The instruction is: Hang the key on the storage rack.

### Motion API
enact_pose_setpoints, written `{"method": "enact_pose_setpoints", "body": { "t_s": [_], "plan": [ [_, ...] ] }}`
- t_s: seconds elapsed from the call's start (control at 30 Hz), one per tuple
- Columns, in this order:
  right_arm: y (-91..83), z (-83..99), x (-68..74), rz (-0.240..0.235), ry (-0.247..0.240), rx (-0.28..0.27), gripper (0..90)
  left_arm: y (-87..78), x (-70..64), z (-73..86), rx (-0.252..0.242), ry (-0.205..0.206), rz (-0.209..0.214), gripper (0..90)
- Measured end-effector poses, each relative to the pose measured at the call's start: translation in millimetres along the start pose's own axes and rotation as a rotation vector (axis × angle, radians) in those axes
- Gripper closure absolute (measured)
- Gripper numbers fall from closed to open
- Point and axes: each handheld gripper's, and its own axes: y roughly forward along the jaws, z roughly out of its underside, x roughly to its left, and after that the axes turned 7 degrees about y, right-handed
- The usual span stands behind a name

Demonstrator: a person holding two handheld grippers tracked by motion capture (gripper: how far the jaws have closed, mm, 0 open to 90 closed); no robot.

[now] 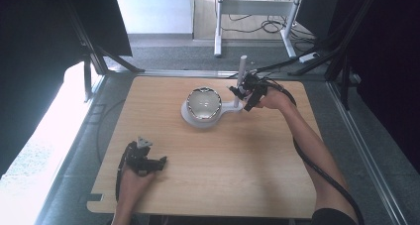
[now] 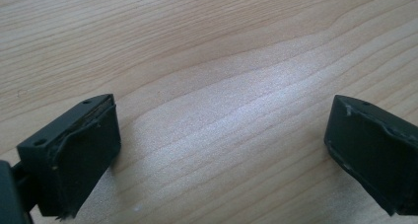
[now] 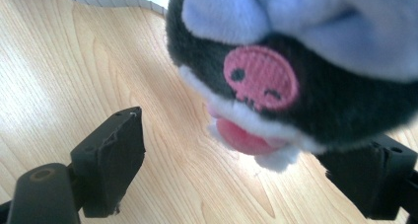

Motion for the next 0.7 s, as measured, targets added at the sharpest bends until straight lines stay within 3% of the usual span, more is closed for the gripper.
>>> {"method": "enact_pose_setpoints", "body": {
  "t_s": [0.2,0.7],
  "plan": [
    [-9.4,5.9,0.6,0.022,-0.016,0.003,12.7,0.0,0.0,0.0,0.0,0.0,-0.001,0.4],
    [-23.8,17.5,8.5,0.01,-0.034,0.01,12.8,0.0,0.0,0.0,0.0,0.0,-0.001,0.4]
  ]
}}
